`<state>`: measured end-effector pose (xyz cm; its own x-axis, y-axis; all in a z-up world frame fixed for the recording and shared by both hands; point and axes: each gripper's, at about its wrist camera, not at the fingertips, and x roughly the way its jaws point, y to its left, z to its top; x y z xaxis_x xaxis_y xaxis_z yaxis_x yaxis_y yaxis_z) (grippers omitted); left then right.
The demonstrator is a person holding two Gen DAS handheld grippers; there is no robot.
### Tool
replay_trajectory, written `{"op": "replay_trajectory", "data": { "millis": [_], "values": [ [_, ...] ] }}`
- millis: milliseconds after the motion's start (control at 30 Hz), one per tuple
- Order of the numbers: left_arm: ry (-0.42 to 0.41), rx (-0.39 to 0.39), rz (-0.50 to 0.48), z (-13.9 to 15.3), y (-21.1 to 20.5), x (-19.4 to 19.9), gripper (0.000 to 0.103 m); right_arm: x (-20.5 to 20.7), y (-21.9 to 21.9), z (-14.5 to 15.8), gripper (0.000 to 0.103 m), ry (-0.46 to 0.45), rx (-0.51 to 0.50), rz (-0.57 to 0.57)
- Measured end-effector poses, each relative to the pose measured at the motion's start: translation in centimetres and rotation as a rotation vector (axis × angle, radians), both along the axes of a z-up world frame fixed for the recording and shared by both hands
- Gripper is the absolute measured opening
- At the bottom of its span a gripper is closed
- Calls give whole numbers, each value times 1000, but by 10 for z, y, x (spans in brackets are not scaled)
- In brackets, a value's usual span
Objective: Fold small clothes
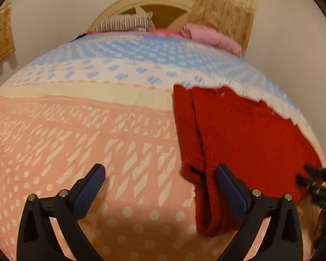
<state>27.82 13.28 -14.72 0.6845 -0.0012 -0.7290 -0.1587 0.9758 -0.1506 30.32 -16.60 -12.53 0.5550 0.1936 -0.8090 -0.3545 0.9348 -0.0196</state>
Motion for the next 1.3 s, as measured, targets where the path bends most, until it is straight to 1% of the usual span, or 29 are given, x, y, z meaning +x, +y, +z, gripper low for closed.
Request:
{"op": "replay_trajectory", "data": {
  "millis": [67, 167, 200, 267, 333, 367, 433, 533, 633, 733, 800, 867, 900, 933, 1000, 1067, 1100, 1133, 1167, 1200, 1233, 1267, 1300],
  "values": [
    [21, -29, 1, -6, 3, 5, 103, 0, 2, 6, 70, -8, 11, -34],
    [24, -73, 4, -9, 7, 4, 103, 3, 15, 18, 70, -23, 57, 8],
    [17, -79, 7, -8, 7, 2, 103, 6, 20, 19, 70, -21, 52, 20],
    [1, -93, 22, -7, 11, -2, 103, 24, 33, 14, 70, 18, 57, 34],
    [-5, -111, 46, -7, 15, -4, 103, 44, 40, -1, 71, 79, 22, 9],
    [-7, -123, 59, -8, 18, -5, 103, 55, 43, -8, 75, 69, 16, 2],
    [-5, -140, 75, -9, 22, -5, 103, 65, 44, -10, 80, 56, 25, -11],
    [3, -157, 77, -11, 24, -4, 103, 77, 48, -10, 81, 52, 21, -29],
    [-5, -166, 77, -9, 25, -6, 103, 70, 45, -5, 81, 43, 36, -44],
    [0, -197, 86, -11, 32, -7, 103, 46, 44, 6, 81, 6, 62, -35],
    [8, -219, 92, -13, 35, -5, 103, 27, 51, 14, 81, -36, 72, 21],
    [14, -208, 92, -14, 32, -3, 103, 19, 63, 24, 81, -92, 63, 84],
    [15, -197, 89, -13, 29, -4, 103, 21, 68, 27, 81, -104, 61, 101],
    [13, -187, 87, -13, 28, -4, 103, 29, 72, 31, 81, -100, 70, 106],
    [10, -176, 84, -13, 26, -5, 103, 51, 72, 29, 81, -45, 117, 80],
    [11, -178, 82, -13, 26, -4, 103, 83, 67, 13, 81, 54, 136, 2],
    [16, -176, 82, -14, 26, -4, 103, 102, 63, -4, 81, 141, 155, -34],
    [20, -171, 81, -15, 25, -3, 103, 111, 62, -12, 82, 174, 159, -34],
    [21, -168, 77, -15, 24, -3, 103, 118, 63, -11, 82, 109, 148, -23],
    [21, -169, 74, -15, 24, -2, 103, 121, 62, -11, 81, 109, 140, -35],
    [21, -173, 70, -15, 25, -2, 103, 124, 58, -12, 81, 123, 164, -54],
    [21, -186, 68, -16, 26, -2, 103, 122, 53, -10, 81, 125, 219, -73],
    [20, -199, 67, -16, 28, -2, 103, 117, 49, -8, 81, 118, 243, -75]
  ]
}}
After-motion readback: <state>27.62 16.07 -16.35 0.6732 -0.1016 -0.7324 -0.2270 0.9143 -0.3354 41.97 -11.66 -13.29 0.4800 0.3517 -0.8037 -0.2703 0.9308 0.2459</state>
